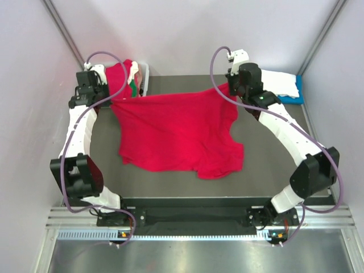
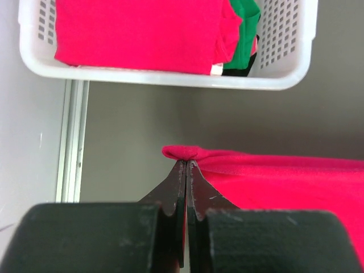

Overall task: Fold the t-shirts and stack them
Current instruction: Flatten the tshirt out

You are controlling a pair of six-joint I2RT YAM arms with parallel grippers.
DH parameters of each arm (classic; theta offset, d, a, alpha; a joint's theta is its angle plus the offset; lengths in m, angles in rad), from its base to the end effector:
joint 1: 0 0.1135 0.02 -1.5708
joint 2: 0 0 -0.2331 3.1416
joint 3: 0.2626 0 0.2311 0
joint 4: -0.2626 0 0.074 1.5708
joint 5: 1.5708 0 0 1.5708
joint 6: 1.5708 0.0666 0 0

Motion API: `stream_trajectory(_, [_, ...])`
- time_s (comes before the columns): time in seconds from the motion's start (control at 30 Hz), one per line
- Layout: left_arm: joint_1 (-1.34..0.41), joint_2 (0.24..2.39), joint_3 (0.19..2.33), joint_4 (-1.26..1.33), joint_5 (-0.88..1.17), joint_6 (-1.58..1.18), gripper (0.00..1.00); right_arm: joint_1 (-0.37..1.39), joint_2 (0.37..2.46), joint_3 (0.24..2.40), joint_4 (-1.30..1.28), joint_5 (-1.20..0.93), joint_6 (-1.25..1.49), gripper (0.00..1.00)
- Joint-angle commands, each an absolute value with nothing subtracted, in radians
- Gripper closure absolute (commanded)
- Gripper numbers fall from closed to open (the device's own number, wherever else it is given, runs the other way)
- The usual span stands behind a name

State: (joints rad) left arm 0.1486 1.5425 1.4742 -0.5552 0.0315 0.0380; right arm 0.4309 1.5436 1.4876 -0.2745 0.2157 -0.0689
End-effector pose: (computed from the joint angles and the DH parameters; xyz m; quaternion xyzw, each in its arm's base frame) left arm 0.3507 0.0504 0.3091 -0.0420 0.8888 0.0285 0.4554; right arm 0.3434 0.1422 0.3488 -0.1395 0.7994 0.0178 0.5841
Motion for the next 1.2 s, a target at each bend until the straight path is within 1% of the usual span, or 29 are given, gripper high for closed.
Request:
stream_trajectory(0.0, [0.152,1.578,1.476,-0.437,0.011,0.069,1.0,0.376,1.578,1.474,-0.186,0.17,-0.015,1.0])
stream_trajectory(0.17, [0.146,1.621,1.451,-0.391,0.009,0.084,1.0,0.327,1.647,1.456,-0.158,0.161,0.024,1.0])
stream_trajectory(0.2, [0.144,1.634,1.45,-0.387,-0.023,0.089,1.0,0.319,1.654,1.457,-0.15,0.146,0.029,1.0])
stream_trajectory(0.33, [0.143,1.666,1.457,-0.373,-0.032,0.098,1.0,0.272,1.712,1.491,-0.158,0.109,0.054,1.0])
stream_trajectory(0.53, [0.143,1.697,1.462,-0.359,-0.041,0.097,1.0,0.247,1.828,1.633,-0.196,0.091,0.029,1.0])
stream_trajectory(0.67, [0.143,1.703,1.451,-0.344,-0.063,0.104,1.0,0.244,1.917,1.779,-0.238,0.072,0.025,1.0])
stream_trajectory(0.87, [0.143,1.746,1.453,-0.331,-0.072,0.097,1.0,0.235,2.022,1.876,-0.279,0.02,0.066,1.0])
stream_trajectory(0.93, [0.144,1.758,1.456,-0.334,-0.068,0.097,1.0,0.233,2.031,1.862,-0.272,0.011,0.078,1.0])
stream_trajectory(1.17, [0.133,1.786,1.424,-0.314,-0.071,0.092,1.0,0.232,1.997,1.689,-0.212,0.023,0.092,1.0])
